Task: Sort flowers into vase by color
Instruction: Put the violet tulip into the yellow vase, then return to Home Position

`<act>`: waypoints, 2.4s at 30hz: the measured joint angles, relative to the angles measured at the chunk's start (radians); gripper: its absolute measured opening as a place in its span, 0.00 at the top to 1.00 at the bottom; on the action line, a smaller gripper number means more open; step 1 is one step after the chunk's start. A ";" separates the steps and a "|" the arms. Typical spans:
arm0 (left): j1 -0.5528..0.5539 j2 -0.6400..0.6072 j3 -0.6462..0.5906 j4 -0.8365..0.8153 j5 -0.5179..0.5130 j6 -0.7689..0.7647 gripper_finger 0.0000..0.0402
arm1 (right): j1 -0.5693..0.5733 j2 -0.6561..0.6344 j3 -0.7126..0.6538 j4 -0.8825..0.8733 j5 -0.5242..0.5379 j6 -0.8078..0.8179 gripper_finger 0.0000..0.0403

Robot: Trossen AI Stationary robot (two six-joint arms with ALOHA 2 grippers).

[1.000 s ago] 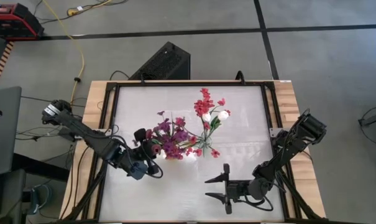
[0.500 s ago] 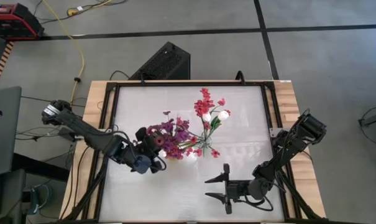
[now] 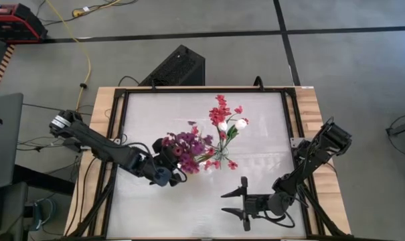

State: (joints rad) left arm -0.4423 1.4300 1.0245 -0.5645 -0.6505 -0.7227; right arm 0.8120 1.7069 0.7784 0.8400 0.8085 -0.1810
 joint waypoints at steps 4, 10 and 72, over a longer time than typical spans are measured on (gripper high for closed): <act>-0.001 0.005 0.000 -0.001 -0.015 0.018 0.98 | 0.003 0.000 0.000 -0.002 0.001 -0.001 0.42; -0.001 0.000 0.014 -0.055 0.030 0.061 0.85 | 0.006 0.000 0.000 -0.002 0.001 -0.011 0.42; 0.728 -0.418 -0.809 1.119 0.709 0.895 0.62 | -0.670 -0.727 -0.307 -0.776 -0.419 0.418 0.42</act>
State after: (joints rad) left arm 0.2855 1.0121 0.2150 0.5547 0.0585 0.1727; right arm 0.1420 0.9802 0.4709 0.0644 0.3896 0.2365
